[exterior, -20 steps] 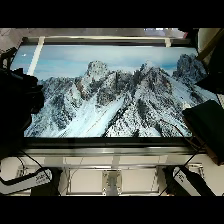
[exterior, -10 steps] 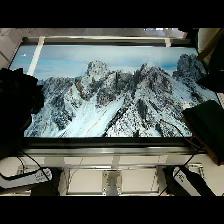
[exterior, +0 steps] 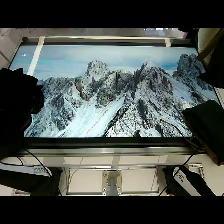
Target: Fold the clothes and pants, and hang the long-sleeved shirts on hangers.
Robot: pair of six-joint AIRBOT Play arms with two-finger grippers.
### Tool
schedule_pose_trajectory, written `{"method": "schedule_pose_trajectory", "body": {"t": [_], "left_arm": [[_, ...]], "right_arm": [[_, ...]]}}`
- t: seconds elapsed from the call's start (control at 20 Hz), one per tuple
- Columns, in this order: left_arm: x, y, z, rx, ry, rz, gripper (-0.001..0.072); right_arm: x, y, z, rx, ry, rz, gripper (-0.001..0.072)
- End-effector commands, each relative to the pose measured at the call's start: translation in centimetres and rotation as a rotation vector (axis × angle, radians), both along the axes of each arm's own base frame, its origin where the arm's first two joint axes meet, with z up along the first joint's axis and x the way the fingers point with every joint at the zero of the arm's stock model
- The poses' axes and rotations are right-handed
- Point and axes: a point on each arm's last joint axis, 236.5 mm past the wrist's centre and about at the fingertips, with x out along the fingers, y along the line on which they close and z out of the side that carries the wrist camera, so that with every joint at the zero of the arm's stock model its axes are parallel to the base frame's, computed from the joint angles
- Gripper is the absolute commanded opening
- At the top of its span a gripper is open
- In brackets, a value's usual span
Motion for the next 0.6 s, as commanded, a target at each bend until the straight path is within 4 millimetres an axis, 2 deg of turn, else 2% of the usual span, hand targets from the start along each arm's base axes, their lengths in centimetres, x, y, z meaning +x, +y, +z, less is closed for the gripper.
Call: {"method": "schedule_pose_trajectory", "body": {"t": [0.0, 0.1, 0.15, 0.2, 0.25, 0.35, 0.4, 0.5, 0.55], "left_arm": [[-0.1, 1.1, -3.5, -0.023, 0.037, 0.01, 0.0704], [0.4, 1.5, -4.0, -0.012, 0.023, 0.002, 0.0699], [0.6, 1.8, -4.0, -0.005, 0.011, 0.0, 0.0566], [0.8, 2.0, -3.9, 0.002, 0.003, -0.003, 0.0222], [0.8, 1.9, -3.9, 0.001, 0.008, -0.017, 0.0025], [0.6, 1.1, -3.5, -0.016, 0.031, -0.023, 0.0007], [1.0, 0.4, -2.6, -0.022, 0.027, -0.028, 0.0006], [2.8, -1.5, 0.5, -0.024, -0.017, -0.062, 0.0006], [4.2, -3.2, 2.5, -0.036, -0.054, -0.108, 0.0006]], "right_arm": [[0.8, -0.3, 0.6, 0.004, -0.036, -0.023, 0.0411], [0.8, -0.3, 0.6, 0.004, -0.036, -0.023, 0.0411], [0.8, -0.3, 0.6, 0.004, -0.036, -0.023, 0.0411], [0.8, -0.3, 0.6, 0.004, -0.036, -0.023, 0.0411], [0.8, -0.3, 0.6, 0.003, -0.036, -0.024, 0.0411], [0.8, -0.4, 0.6, 0.002, -0.037, -0.024, 0.0411], [0.8, -0.4, 0.5, -0.001, -0.035, -0.027, 0.0411], [0.8, -0.7, 0.4, -0.011, -0.031, -0.035, 0.0411], [0.8, -1.0, 0.3, -0.019, -0.028, -0.042, 0.0411]]}}
